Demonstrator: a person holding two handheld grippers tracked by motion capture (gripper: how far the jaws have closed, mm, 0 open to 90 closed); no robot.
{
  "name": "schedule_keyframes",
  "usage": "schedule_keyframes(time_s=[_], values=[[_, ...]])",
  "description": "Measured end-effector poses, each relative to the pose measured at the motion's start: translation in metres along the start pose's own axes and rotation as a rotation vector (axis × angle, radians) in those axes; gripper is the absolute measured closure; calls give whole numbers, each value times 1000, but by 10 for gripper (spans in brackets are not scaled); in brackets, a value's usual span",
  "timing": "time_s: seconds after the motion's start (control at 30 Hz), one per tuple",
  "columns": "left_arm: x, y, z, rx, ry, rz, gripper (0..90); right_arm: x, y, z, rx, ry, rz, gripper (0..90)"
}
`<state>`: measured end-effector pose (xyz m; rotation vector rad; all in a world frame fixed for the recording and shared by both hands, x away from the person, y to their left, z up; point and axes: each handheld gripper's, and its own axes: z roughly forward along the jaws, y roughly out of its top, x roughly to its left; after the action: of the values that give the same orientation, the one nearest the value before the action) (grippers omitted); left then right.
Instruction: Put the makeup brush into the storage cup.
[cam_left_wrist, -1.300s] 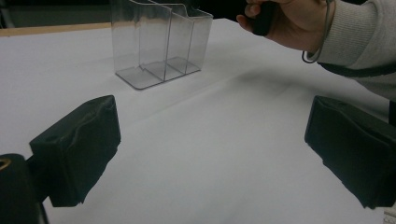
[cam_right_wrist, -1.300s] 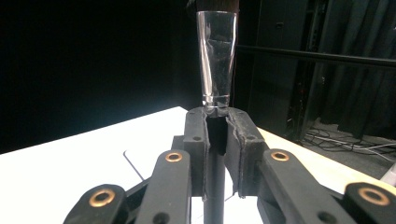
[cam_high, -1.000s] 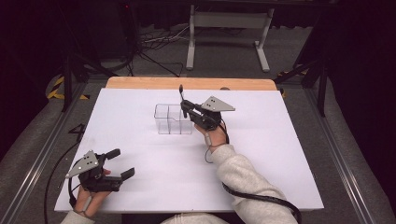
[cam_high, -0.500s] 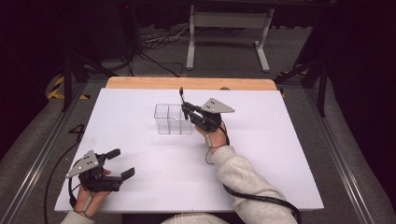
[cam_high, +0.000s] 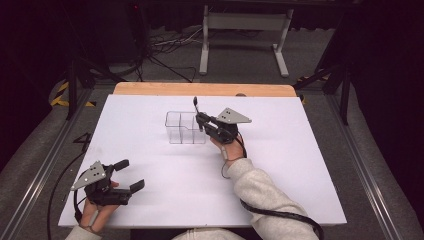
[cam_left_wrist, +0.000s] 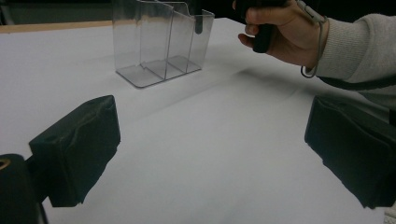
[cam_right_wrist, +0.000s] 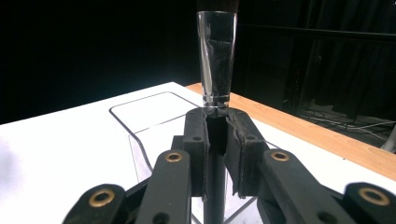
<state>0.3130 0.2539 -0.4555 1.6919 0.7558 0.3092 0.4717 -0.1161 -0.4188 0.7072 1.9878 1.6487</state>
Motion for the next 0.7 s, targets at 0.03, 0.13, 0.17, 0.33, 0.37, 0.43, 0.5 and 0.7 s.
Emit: schedule_keyframes(time_s=[0.03,0.13,0.17,0.33,0.37,0.43,0.5,0.7], values=[[0,0,0,0,0,0,43,0,0,0,0,1,-2,792],[0,0,0,1,0,2,43,0,-1,0,0,2,1,792],[0,0,0,1,0,2,43,0,-2,0,2,2,0,792],[0,0,0,0,0,0,42,0,-2,-1,4,5,2,788],[0,0,0,0,1,0,42,0,-2,-2,2,11,2,769],[0,0,0,6,-3,1,42,1,0,-3,-9,13,-9,630],[1,0,0,4,-2,2,42,0,3,-5,-19,14,0,497],[0,0,1,-1,-1,1,42,1,15,-13,-35,18,12,266]])
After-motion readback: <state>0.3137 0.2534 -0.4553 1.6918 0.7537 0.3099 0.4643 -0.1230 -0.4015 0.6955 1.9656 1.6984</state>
